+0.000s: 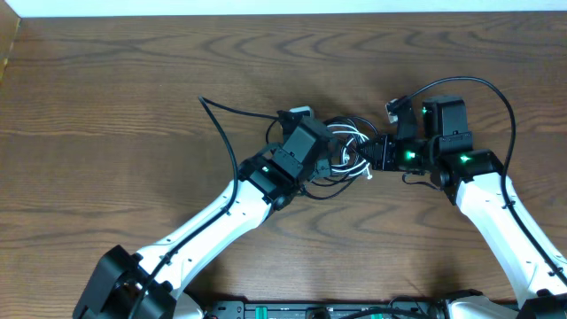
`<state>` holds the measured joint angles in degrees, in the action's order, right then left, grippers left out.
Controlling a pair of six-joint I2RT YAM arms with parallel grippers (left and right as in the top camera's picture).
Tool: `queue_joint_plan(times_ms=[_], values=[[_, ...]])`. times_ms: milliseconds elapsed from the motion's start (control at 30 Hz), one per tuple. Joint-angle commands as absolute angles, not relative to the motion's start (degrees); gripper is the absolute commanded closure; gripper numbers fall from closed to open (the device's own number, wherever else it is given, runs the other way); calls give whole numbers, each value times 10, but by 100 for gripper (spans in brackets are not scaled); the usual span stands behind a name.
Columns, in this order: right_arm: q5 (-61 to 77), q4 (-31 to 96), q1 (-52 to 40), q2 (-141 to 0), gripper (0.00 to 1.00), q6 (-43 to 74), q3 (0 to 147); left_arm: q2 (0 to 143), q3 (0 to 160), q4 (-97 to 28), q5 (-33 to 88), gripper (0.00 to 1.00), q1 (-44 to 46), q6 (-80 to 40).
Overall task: Untangle cables
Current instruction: 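Hold with the right gripper and pull a black cable leftward with the left gripper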
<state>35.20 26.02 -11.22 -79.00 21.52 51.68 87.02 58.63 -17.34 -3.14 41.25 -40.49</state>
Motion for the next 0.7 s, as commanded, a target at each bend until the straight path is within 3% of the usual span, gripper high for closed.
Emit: queue_joint_plan(times_ms=[0,300,500,667], values=[[293,280,-112,-783,99,216,522,822,600,-179,6,92,383,-366],[138,357,-112,-783,99,216,522,642,600,-166,346,93,150,-397],[39,386,-112,-783,99,239,522,641,600,-220,353,93,47,-352],[16,389,-112,-783,99,267,522,667,600,-281,302,92,25,-317]])
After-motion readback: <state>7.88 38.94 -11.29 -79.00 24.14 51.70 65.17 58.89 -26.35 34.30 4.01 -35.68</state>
